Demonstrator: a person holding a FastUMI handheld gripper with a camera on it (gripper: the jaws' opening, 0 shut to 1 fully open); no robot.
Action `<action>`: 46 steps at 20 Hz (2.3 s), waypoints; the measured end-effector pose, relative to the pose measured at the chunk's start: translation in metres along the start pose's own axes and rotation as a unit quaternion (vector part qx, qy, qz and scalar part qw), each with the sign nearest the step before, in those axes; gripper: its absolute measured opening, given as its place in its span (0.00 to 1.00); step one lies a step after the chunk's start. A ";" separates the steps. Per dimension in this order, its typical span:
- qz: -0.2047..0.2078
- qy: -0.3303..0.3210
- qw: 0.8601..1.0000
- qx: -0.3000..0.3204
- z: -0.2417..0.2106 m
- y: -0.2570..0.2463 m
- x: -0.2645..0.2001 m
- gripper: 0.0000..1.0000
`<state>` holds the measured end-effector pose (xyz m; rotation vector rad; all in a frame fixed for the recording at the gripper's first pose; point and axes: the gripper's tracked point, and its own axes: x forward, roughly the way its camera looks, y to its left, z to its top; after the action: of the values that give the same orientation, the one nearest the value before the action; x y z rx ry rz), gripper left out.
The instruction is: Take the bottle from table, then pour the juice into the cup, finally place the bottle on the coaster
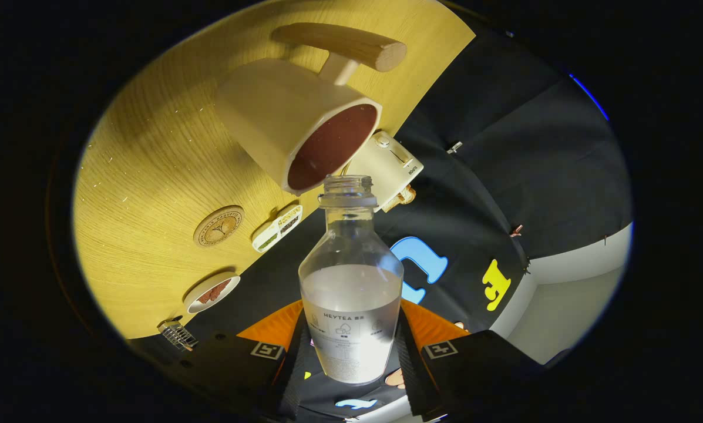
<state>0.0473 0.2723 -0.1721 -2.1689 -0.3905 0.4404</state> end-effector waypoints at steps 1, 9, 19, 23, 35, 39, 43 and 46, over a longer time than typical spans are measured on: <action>0.001 0.000 1.000 0.002 0.000 0.001 0.000 0.71; 0.036 0.022 0.997 0.068 -0.007 0.013 -0.002 0.71; 0.145 0.059 0.925 0.347 0.017 0.052 -0.030 0.71; 0.176 0.078 0.845 0.499 0.029 0.060 -0.033 0.72; 0.173 0.016 0.507 0.844 0.037 0.034 -0.032 0.72; 0.143 -0.029 0.424 0.894 0.022 0.012 -0.035 0.73; 0.091 -0.088 0.377 0.918 -0.012 -0.016 -0.023 0.73; 0.041 -0.089 0.360 0.928 -0.044 -0.014 -0.003 0.73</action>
<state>0.0628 0.2488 -0.1355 0.1978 0.2143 0.6206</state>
